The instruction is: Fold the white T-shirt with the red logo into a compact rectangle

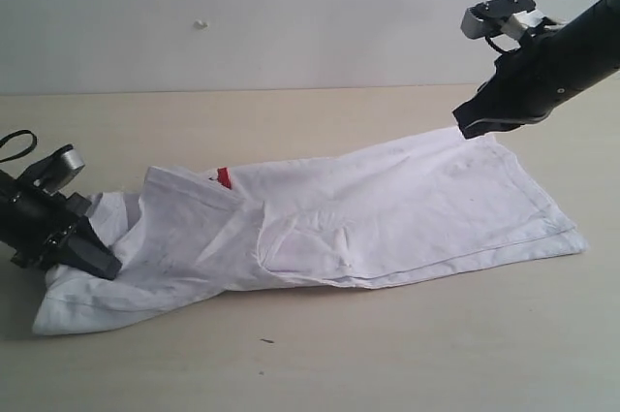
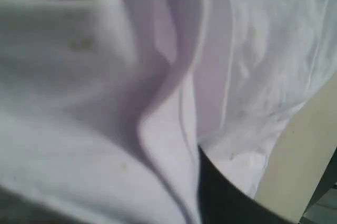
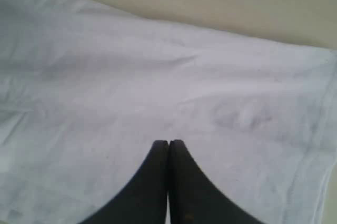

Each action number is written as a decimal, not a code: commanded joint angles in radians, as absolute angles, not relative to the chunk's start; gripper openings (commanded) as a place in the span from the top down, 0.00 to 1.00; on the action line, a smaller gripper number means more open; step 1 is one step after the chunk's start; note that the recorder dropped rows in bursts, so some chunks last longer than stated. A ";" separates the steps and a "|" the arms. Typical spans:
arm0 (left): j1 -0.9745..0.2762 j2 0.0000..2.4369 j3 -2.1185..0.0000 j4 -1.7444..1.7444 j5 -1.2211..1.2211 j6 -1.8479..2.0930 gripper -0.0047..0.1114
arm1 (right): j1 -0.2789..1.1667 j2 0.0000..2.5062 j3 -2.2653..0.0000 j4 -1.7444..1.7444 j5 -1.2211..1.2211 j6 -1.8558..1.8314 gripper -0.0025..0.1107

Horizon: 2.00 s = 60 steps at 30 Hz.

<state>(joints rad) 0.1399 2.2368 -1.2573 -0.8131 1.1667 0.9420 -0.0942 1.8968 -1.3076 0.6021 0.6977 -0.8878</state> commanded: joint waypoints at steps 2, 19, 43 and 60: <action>0.187 2.181 -1.244 -0.635 1.136 0.898 0.96 | -0.093 1.875 -1.314 0.609 0.699 -0.897 0.98; 0.120 1.869 -1.343 -1.085 1.221 0.743 0.96 | -0.093 1.892 -1.314 0.639 0.707 -0.893 0.98; -0.543 2.155 -1.514 -1.317 0.759 0.694 0.78 | -0.093 1.885 -1.314 0.679 0.735 -0.888 0.98; -0.521 2.266 -1.693 -1.312 0.928 0.712 0.32 | -0.093 1.885 -1.314 0.674 0.741 -0.888 0.98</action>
